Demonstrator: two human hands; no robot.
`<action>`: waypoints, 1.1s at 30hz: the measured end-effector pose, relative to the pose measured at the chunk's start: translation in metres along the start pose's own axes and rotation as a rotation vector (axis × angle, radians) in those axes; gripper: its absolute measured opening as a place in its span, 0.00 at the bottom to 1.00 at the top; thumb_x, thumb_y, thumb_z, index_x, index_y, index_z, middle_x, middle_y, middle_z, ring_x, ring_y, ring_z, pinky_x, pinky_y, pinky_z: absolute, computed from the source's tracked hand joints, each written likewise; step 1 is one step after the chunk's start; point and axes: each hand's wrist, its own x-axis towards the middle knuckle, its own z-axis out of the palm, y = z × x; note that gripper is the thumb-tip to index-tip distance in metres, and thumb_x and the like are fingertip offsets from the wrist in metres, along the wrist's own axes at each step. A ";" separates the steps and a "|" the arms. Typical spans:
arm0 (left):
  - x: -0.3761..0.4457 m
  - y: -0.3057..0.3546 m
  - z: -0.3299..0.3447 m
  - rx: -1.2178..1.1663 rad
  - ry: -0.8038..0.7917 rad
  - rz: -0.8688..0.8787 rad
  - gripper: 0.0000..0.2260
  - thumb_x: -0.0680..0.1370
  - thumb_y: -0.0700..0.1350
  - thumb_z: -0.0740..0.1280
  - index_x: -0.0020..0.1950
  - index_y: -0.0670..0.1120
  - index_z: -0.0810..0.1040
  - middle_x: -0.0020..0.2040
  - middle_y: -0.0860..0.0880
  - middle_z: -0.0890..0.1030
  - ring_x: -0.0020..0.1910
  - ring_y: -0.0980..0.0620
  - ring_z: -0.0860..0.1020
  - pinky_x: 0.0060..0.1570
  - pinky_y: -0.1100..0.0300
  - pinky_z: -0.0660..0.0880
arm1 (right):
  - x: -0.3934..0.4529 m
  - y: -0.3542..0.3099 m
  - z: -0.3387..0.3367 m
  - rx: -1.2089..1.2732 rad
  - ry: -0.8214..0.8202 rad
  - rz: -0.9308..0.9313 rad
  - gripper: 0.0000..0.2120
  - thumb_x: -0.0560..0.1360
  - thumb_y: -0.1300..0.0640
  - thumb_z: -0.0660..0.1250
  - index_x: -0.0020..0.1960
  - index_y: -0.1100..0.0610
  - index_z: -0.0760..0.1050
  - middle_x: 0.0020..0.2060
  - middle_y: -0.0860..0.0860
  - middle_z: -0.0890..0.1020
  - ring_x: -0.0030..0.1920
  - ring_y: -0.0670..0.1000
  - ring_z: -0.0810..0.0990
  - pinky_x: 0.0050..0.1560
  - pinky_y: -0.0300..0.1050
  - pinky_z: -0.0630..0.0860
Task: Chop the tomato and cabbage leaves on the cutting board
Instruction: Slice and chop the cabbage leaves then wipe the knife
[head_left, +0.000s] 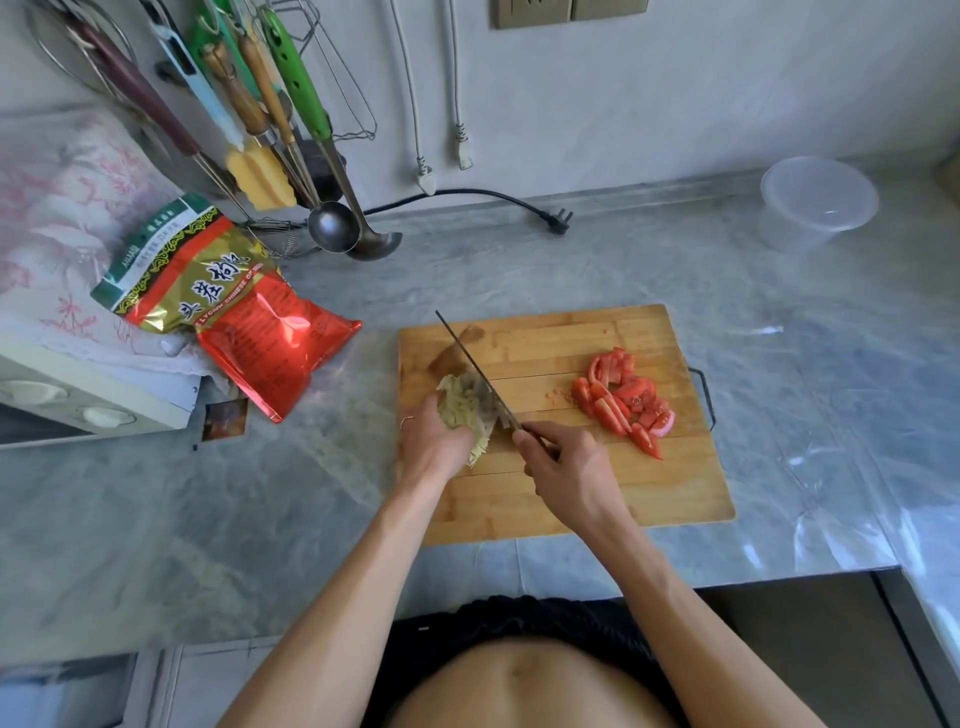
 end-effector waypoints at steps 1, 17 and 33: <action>-0.002 -0.001 -0.001 -0.045 0.015 0.015 0.24 0.74 0.42 0.66 0.70 0.52 0.71 0.63 0.49 0.76 0.56 0.50 0.76 0.46 0.64 0.72 | 0.000 0.001 -0.002 0.010 0.009 0.003 0.10 0.81 0.53 0.66 0.49 0.55 0.84 0.33 0.59 0.82 0.31 0.60 0.76 0.33 0.55 0.76; 0.007 -0.006 -0.034 0.004 0.069 -0.026 0.22 0.77 0.35 0.61 0.71 0.45 0.71 0.68 0.46 0.75 0.63 0.47 0.75 0.59 0.59 0.72 | -0.008 0.007 -0.016 0.065 -0.003 0.011 0.09 0.82 0.53 0.65 0.47 0.52 0.82 0.35 0.61 0.83 0.28 0.46 0.75 0.30 0.51 0.77; 0.007 -0.009 -0.061 -0.050 0.096 0.250 0.19 0.78 0.32 0.63 0.67 0.47 0.75 0.59 0.51 0.78 0.55 0.56 0.76 0.51 0.69 0.69 | -0.008 0.010 -0.047 -0.002 -0.098 -0.050 0.06 0.79 0.50 0.69 0.49 0.52 0.82 0.29 0.54 0.78 0.25 0.48 0.74 0.27 0.45 0.75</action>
